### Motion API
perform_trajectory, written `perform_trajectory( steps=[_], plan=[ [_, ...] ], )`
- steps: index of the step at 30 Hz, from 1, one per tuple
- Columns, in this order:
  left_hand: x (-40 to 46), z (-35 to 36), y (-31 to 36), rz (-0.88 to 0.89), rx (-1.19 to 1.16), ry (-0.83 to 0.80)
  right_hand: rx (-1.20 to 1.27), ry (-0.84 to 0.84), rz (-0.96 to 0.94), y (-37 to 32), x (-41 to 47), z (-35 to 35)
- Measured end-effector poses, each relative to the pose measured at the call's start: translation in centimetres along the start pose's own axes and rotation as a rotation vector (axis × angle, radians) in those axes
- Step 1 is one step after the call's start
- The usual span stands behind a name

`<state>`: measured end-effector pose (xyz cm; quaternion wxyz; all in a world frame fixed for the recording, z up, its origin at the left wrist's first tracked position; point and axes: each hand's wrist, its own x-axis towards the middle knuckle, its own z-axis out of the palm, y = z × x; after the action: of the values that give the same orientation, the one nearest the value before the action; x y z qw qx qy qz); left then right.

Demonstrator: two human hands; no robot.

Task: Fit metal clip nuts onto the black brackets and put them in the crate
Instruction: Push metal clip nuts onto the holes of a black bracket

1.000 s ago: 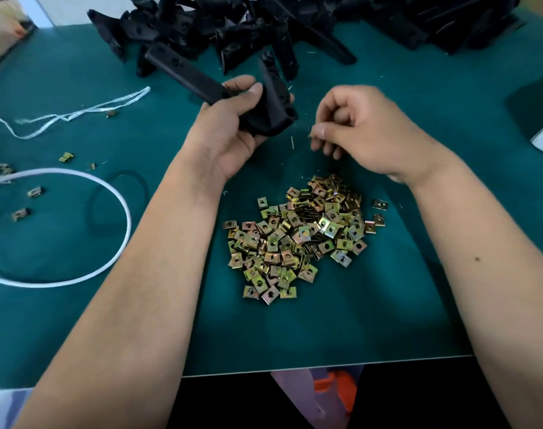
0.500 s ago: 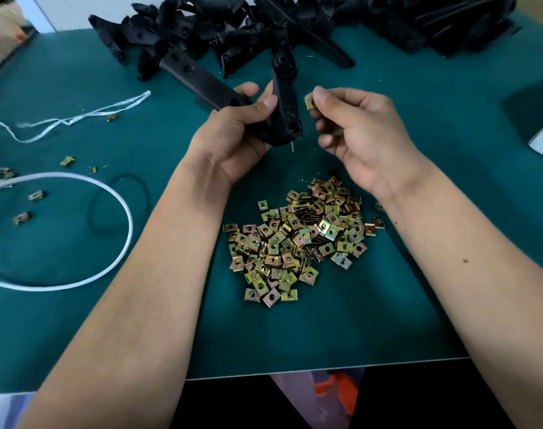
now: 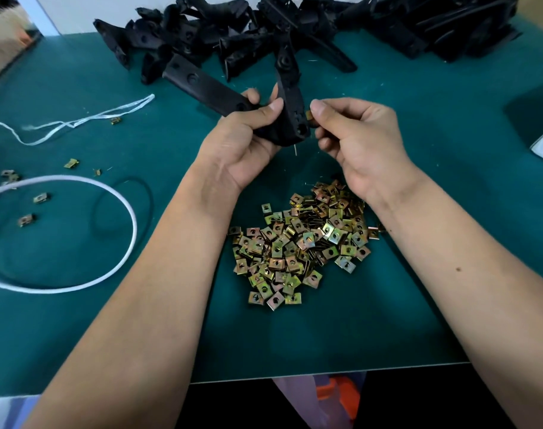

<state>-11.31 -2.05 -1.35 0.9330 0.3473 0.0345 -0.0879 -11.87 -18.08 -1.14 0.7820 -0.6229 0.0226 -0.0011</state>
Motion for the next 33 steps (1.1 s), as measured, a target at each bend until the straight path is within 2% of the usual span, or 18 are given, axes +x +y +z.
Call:
perform_trajectory(
  steps=[9,17,23,29,33],
  plan=[
    [-0.07,0.14,-0.25,0.000,0.025,0.010,0.031,-0.032,0.044,0.11,0.15,-0.25],
    [-0.28,0.46,-0.43,0.051,0.037,0.003,-0.040,-0.012,-0.044,0.16,0.24,-0.22],
    [-0.28,0.32,-0.17,0.050,0.061,0.010,-0.028,-0.098,0.121,-0.06,0.29,-0.35],
    [-0.06,0.38,-0.47,0.049,0.089,0.020,-0.118,-0.072,0.015,-0.19,0.37,-0.70],
    [-0.17,0.70,-0.96,0.103,0.195,0.036,-0.210,-0.085,-0.042,0.05,0.34,-0.71]
  ],
)
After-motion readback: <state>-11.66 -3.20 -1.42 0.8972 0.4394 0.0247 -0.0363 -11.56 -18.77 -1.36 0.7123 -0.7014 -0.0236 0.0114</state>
